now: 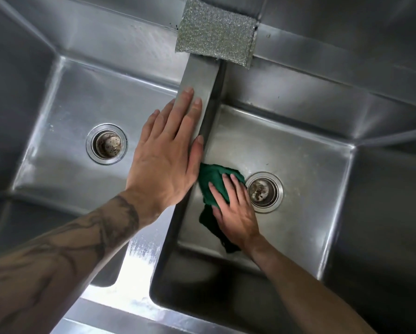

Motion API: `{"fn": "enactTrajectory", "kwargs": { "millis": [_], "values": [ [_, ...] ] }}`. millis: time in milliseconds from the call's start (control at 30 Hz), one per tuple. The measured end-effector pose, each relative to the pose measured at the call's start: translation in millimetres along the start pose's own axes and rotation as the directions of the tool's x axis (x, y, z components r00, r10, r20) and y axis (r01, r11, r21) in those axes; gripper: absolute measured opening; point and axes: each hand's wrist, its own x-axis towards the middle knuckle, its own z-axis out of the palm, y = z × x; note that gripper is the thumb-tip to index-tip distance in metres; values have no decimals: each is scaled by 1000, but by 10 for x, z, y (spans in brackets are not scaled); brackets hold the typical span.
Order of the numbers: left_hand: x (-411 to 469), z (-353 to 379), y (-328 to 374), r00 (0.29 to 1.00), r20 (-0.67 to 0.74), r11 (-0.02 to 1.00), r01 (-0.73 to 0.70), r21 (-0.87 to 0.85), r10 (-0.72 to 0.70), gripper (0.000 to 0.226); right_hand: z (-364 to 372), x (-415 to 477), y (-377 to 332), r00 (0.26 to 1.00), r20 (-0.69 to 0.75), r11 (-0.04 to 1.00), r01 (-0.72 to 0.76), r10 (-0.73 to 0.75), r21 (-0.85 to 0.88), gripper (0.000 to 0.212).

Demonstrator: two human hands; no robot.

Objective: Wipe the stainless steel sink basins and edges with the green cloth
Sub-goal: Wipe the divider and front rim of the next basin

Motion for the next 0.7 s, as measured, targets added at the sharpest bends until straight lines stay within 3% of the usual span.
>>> {"fn": "enactTrajectory", "kwargs": {
  "millis": [167,233,300,400,500,567,700],
  "values": [
    [20,-7,0,1000,-1,1000,3,-1,-3,60,-48,758,11,960,-107,966,-254,258,46,54],
    [17,-12,-5,1000,1,1000,-1,3,1,60,-69,929,-96,929,-88,932,-351,358,88,54],
    [7,-15,4,1000,-1,1000,1,-2,-1,60,-12,766,-214,945,-88,948,-309,316,82,54],
    [1,-25,18,1000,0,1000,5,-2,-5,60,14,144,-246,998,-22,998,-54,55,34,60],
    [10,-37,23,1000,9,1000,12,-2,-12,61,4,-257,-105,993,60,995,102,-103,8,67],
    [3,-43,25,1000,4,1000,11,-9,-11,61,-2,-199,-90,994,67,996,91,-90,-14,65],
    [-22,-51,28,1000,-22,1000,13,-3,-13,59,5,370,-305,992,-7,989,-125,126,75,56]
  ]
}}
